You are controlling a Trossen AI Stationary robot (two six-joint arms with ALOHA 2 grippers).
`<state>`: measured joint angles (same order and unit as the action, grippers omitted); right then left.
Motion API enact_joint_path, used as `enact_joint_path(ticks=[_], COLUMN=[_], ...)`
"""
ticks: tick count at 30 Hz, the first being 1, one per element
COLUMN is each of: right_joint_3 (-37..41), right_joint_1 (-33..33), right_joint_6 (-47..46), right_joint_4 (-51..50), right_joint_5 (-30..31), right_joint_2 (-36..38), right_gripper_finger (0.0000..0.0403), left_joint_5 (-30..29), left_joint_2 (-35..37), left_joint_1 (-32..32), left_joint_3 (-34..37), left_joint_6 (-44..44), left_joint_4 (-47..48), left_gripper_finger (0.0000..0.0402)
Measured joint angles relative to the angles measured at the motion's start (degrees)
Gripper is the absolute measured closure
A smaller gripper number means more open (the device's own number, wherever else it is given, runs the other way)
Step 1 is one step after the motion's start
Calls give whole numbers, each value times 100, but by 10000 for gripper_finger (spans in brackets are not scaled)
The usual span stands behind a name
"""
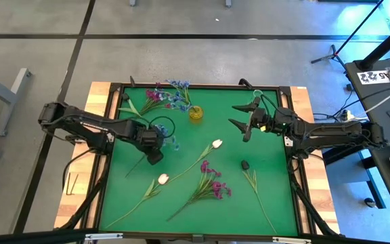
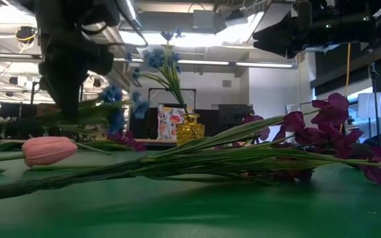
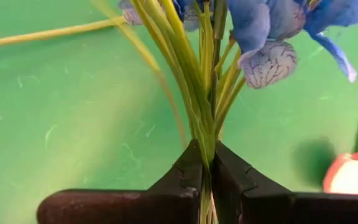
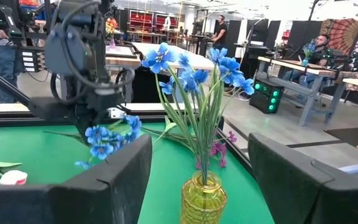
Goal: Sort flowers into vase by color
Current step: Put the blue flowers into the yellow vase
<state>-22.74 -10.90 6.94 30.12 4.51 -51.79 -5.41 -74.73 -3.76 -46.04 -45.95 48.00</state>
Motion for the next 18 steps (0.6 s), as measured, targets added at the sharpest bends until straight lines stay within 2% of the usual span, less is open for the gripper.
enact_joint_path(ticks=[8,18], right_joint_3=[0,0], right_joint_1=[0,0], right_joint_6=[0,-207], right_joint_4=[-26,114], right_joint_5=[1,-31], right_joint_2=[0,0], right_gripper_finger=[139,139], left_joint_5=[-99,-559], left_joint_2=[697,1484], left_joint_1=[-18,-155], left_joint_3=[0,0], left_joint_6=[154,921], left_joint_4=[-281,-1612], left_gripper_finger=[389,389])
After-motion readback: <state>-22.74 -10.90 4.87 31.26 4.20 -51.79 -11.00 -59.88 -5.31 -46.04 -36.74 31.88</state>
